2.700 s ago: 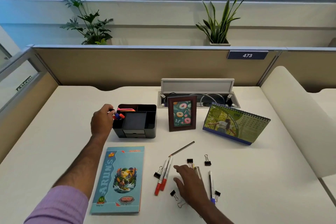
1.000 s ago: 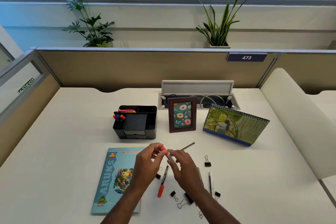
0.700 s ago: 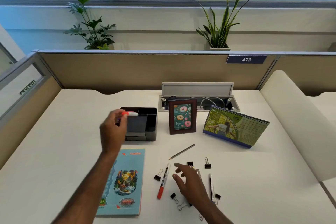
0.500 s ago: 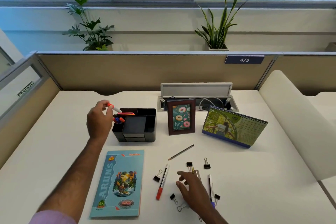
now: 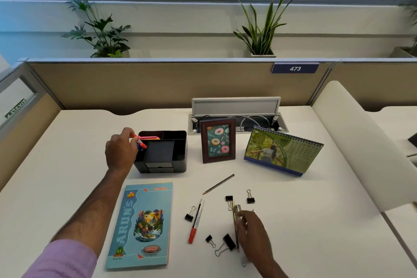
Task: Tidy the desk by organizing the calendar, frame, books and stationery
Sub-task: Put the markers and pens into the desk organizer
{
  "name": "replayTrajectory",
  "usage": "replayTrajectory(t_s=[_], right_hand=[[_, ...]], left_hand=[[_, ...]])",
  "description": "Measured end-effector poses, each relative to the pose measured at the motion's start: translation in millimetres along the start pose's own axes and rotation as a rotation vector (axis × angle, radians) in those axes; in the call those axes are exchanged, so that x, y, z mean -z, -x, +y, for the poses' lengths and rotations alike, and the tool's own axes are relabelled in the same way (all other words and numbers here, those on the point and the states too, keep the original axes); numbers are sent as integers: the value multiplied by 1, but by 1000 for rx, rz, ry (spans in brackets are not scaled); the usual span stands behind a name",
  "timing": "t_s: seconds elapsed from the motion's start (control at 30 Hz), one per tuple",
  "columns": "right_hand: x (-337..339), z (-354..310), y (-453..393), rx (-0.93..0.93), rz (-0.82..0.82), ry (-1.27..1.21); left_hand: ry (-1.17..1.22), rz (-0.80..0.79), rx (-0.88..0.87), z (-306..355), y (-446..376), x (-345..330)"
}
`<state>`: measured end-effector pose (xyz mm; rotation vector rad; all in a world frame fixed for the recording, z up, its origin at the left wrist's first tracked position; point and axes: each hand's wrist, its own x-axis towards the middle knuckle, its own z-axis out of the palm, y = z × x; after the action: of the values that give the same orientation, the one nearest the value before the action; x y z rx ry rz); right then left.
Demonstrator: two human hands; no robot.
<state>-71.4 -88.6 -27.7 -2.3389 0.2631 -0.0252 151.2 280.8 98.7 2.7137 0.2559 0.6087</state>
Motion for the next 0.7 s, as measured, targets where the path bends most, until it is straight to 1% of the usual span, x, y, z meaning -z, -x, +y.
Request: replayTrajectory(t_s=[0.1,0.17,0.33,0.43,0.57,0.7], right_hand=[[11,8,6,-119,65,6],[17,15,9,-164,96,16],[32,23,18,-264,93,28],[38,23,23,-288,102,72],[41,20,28,-333,10,250],[41,14,32,-390,-70,340]], left_hand=[[-37,-8,1,3,4,-1],[-66,-21,-14,3,7,-3],[-117,-49,-16,-2,14,-7],[-123,-42,-20,-3,18,-8],[-11,23,46,-1,29,-5],[116,75,17,13,61,-1]])
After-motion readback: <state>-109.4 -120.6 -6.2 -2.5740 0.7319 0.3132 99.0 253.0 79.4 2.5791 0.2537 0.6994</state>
